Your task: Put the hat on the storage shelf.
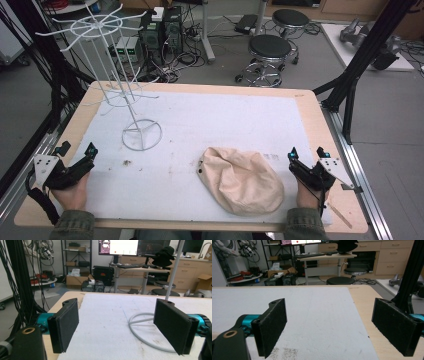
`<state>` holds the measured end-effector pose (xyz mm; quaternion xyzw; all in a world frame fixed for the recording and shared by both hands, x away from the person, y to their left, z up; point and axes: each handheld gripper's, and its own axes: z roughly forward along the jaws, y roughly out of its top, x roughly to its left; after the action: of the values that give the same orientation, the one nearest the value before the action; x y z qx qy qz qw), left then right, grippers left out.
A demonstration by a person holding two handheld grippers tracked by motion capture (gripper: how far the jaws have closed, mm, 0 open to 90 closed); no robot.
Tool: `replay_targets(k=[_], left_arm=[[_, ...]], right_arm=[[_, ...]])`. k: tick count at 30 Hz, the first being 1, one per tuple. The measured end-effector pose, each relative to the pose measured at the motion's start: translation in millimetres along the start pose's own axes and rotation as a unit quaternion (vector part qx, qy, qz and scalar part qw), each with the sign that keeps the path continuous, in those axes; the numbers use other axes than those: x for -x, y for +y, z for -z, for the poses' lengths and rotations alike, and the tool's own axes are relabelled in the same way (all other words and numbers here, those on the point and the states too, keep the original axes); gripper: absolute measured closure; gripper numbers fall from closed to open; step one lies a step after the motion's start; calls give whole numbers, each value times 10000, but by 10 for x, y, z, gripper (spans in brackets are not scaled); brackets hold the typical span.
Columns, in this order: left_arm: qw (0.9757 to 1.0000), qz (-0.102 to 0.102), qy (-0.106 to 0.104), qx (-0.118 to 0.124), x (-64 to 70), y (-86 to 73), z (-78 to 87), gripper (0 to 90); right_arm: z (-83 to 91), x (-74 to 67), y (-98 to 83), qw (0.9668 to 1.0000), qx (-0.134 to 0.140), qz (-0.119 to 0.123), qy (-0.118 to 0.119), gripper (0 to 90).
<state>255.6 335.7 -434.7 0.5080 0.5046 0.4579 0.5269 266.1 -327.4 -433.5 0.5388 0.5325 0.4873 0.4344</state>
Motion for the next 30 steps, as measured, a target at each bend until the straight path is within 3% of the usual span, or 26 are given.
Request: replay_targets(k=[24,30], left_arm=[[10000,65,-35,31,-20,2,11,206],[9999,90,-72,34,-17,2,12,207]], right_arm=[[0,-20,-7,9998,-93,-83,157,120],[0,-49,1,9996,-101,24,271,120]])
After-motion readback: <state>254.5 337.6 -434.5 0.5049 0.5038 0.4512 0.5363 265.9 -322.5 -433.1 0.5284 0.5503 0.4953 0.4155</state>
